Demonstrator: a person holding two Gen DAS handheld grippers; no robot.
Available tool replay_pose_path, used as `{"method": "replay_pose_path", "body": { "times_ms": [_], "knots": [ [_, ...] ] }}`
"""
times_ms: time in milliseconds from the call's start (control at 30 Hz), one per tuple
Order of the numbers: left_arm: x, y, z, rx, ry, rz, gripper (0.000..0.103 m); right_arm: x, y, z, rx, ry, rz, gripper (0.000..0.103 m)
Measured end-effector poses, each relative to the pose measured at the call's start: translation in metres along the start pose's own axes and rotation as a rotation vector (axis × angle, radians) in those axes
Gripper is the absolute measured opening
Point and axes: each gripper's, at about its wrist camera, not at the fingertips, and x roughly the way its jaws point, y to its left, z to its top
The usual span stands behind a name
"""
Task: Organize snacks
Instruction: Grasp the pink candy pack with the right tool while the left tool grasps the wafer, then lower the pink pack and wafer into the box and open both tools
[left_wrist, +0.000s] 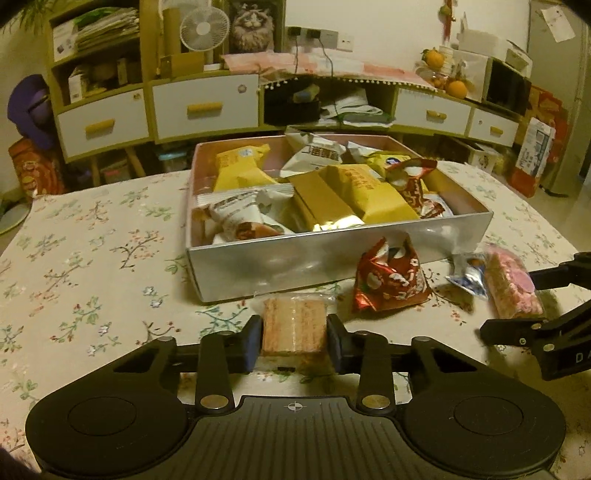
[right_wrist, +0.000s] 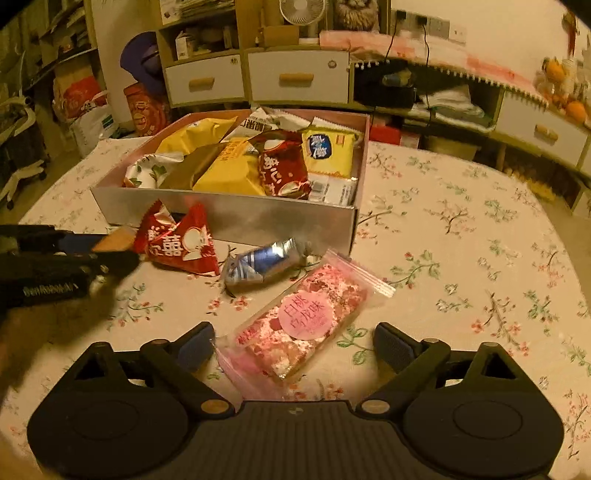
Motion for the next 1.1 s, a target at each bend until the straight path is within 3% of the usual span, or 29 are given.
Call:
{"method": "replay_pose_path", "body": {
  "times_ms": [433,500,1100],
  "knots": [
    [-0.009,0.011,-0.004,-0.004,0.024,0.063,0.032,-0.005,-0.007,0.003,0.017,-0.022,-0.049,0.017],
    [-0.011,0.011,-0.005,0.0,0.032,0.064,0.032,-0.006,-0.009,0.005,0.039,-0.013,-0.06,0.005],
    [-0.034,0.016,0.012,-0.066,-0.002,-0.005,0.032,-0.024,-0.018,0.018,0.128,-0.032,-0.05,0.0]
  ]
}}
